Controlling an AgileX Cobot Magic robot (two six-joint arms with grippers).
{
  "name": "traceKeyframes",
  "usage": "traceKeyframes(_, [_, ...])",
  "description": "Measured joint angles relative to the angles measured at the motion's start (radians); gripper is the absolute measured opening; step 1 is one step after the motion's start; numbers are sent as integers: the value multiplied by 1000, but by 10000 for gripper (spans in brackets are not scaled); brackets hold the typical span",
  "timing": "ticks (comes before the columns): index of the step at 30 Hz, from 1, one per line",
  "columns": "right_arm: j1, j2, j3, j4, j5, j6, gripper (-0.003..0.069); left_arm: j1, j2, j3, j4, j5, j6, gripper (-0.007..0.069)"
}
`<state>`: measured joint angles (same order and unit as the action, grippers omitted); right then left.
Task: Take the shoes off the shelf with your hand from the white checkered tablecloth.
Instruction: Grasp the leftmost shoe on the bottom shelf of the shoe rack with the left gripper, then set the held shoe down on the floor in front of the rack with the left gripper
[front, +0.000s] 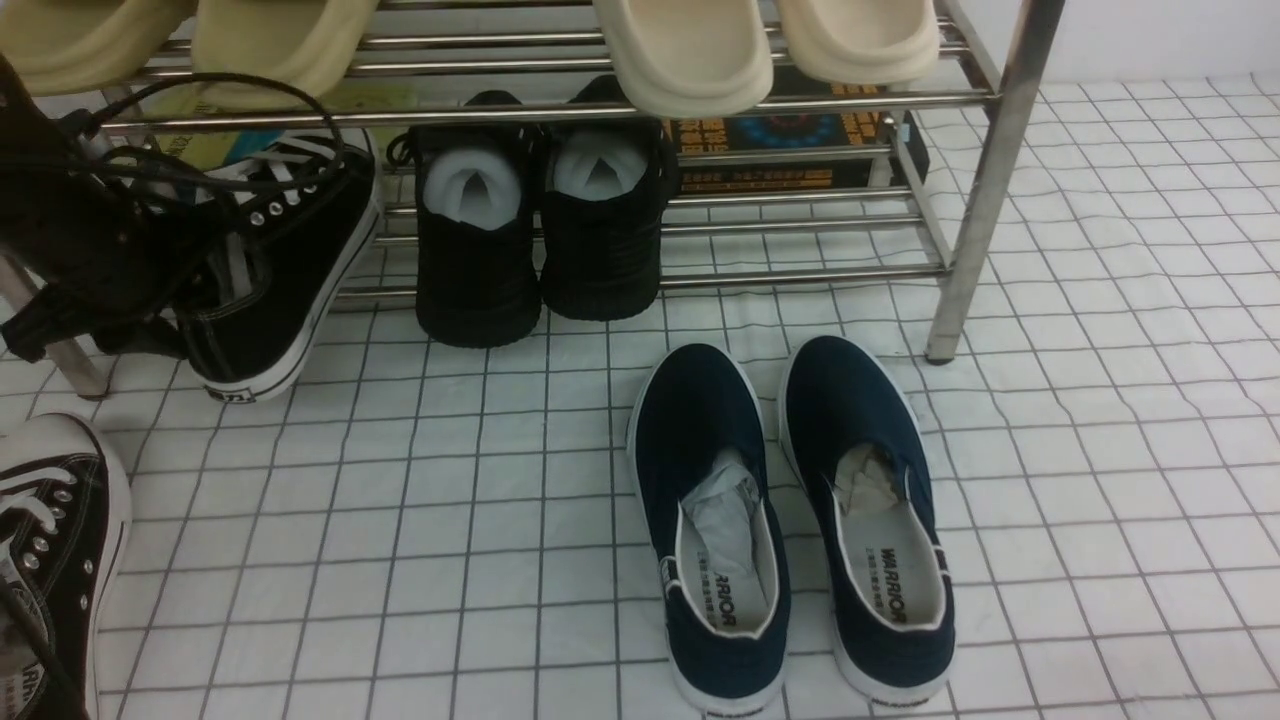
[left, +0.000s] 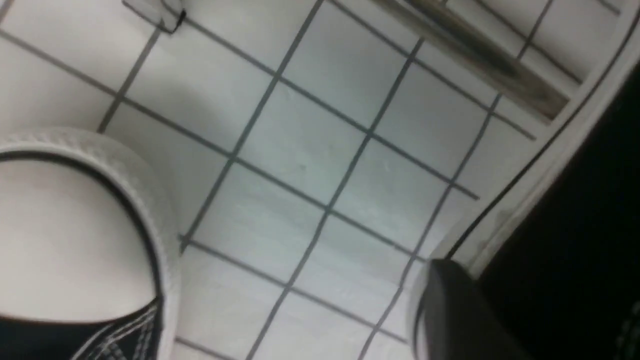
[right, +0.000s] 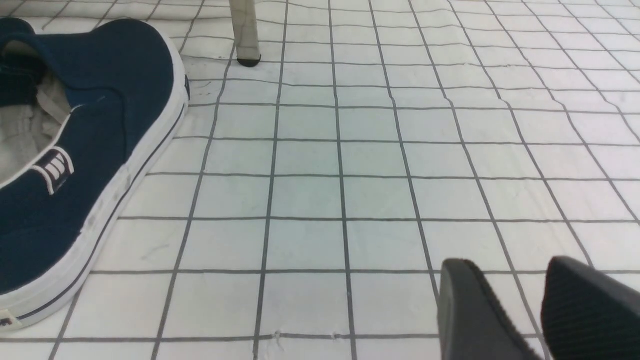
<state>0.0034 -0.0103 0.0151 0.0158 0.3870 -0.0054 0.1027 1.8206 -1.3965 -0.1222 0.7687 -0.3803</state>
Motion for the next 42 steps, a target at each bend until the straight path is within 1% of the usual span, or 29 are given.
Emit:
traceKeyframes(2, [0, 0, 0, 0, 0, 0, 239, 0, -5, 0, 2, 44, 5, 83])
traceKeyframes(4, [0, 0, 0, 0, 0, 0, 239, 0, -34, 0, 21, 129, 8, 34])
traceKeyframes(6, [0, 0, 0, 0, 0, 0, 239, -1, -62, 1, 41, 175, 6, 26])
traceKeyframes(7, [0, 0, 0, 0, 0, 0, 239, -5, -122, 1, 90, 302, -6, 21])
traceKeyframes(8, [0, 0, 0, 0, 0, 0, 239, -8, -134, 1, 98, 325, -9, 21])
traceKeyframes(9, [0, 0, 0, 0, 0, 0, 239, -22, -176, 2, 134, 412, -26, 21])
traceKeyframes(11, [0, 0, 0, 1, 0, 0, 239, -63, -227, 19, 188, 473, -69, 21])
traceKeyframes(12, [0, 0, 0, 1, 0, 0, 239, -63, -230, 22, 188, 476, -75, 21])
traceKeyframes(13, [0, 0, 0, 1, 0, 0, 239, -104, -258, 52, 231, 481, -138, 21])
traceKeyframes(15, [0, 0, 0, 1, 0, 0, 239, -149, -285, 104, 270, 474, -215, 21])
traceKeyframes(17, [0, 0, 0, 1, 0, 0, 239, -170, -296, 140, 288, 473, -247, 21])
traceKeyframes(18, [0, 0, 0, 1, 0, 0, 239, -188, -304, 183, 297, 473, -285, 21])
traceKeyframes(24, [0, 0, 0, 1, 0, 0, 239, -209, -307, 366, 300, 451, -329, 21])
traceKeyframes(28, [0, 0, 0, 1, 0, 0, 239, -209, -310, 457, 299, 366, -363, 23])
traceKeyframes(30, [0, 0, 0, 1, 0, 0, 239, -209, -311, 467, 299, 354, -370, 27])
traceKeyframes(33, [0, 0, 0, 1, 0, 0, 239, -209, -315, 471, 298, 350, -374, 55])
traceKeyframes(36, [0, 0, 0, 1, 0, 0, 239, -209, -316, 471, 302, 344, -358, 111])
traceKeyframes(37, [0, 0, 0, 1, 0, 0, 239, -209, -316, 470, 304, 343, -338, 146])
traceKeyframes(39, [0, 0, 0, 1, 0, 0, 239, -209, -316, 457, 309, 367, -304, 202])
traceKeyframes(40, [0, 0, 0, 1, 0, 0, 239, -209, -316, 448, 309, 377, -296, 215])
traceKeyframes(42, [0, 0, 0, 1, 0, 0, 239, -209, -326, 413, 318, 415, -260, 265])
